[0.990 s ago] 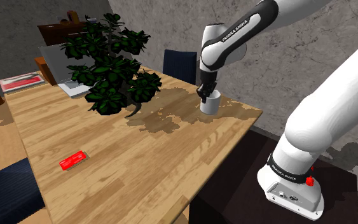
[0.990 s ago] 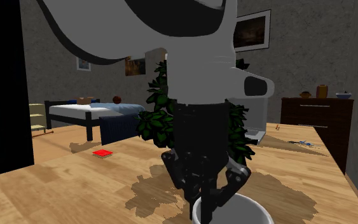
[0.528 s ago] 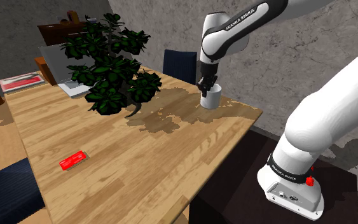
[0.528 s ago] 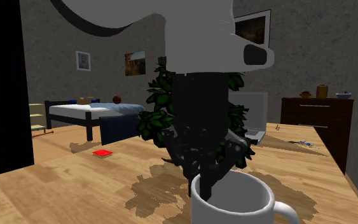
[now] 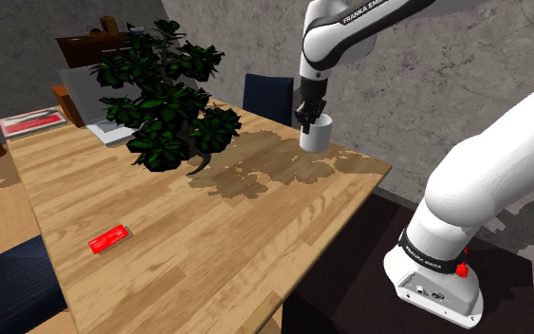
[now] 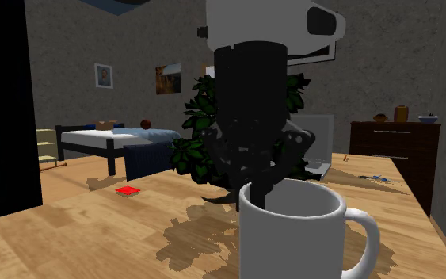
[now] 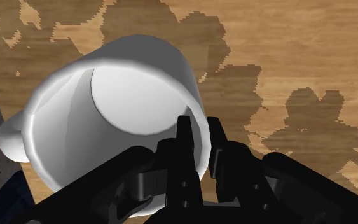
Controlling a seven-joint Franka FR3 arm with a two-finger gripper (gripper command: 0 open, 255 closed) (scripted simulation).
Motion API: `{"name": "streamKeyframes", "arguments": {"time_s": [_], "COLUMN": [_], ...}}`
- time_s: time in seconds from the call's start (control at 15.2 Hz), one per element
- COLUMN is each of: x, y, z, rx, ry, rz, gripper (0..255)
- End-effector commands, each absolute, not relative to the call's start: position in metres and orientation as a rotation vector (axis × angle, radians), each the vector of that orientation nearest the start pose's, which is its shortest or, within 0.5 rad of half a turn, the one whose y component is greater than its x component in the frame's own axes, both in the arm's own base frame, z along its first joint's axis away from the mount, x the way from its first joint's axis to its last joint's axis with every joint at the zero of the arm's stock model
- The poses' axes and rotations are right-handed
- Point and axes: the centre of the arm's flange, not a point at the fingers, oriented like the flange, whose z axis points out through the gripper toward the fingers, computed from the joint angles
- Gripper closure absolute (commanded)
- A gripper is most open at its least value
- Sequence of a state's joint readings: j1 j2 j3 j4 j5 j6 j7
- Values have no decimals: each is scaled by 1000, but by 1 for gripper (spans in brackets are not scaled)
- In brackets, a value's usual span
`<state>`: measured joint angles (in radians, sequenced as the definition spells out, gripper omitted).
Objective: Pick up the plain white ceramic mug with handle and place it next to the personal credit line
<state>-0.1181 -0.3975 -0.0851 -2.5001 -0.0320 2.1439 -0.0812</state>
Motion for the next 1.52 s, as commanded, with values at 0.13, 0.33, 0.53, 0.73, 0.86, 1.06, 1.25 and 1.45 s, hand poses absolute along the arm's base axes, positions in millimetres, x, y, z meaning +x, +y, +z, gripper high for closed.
{"name": "streamKeyframes", "arguments": {"time_s": [0.13, 0.33, 0.53, 0.73, 0.86, 1.06, 1.25, 1.45], "x": [410, 410, 410, 410, 410, 413, 418, 423], "y": [-87, -87, -87, -87, -87, -61, -21, 18], "z": [451, 467, 483, 499, 509, 513, 513, 513], "rx": [-3137, -3137, -3137, -3137, -3137, -3137, -3137, -3137], "ry": [156, 156, 156, 156, 156, 156, 156, 156], "rz": [-64, -64, -64, -64, -64, -64, -64, -64], "gripper": [255, 255, 255, 255, 255, 255, 255, 255]}}
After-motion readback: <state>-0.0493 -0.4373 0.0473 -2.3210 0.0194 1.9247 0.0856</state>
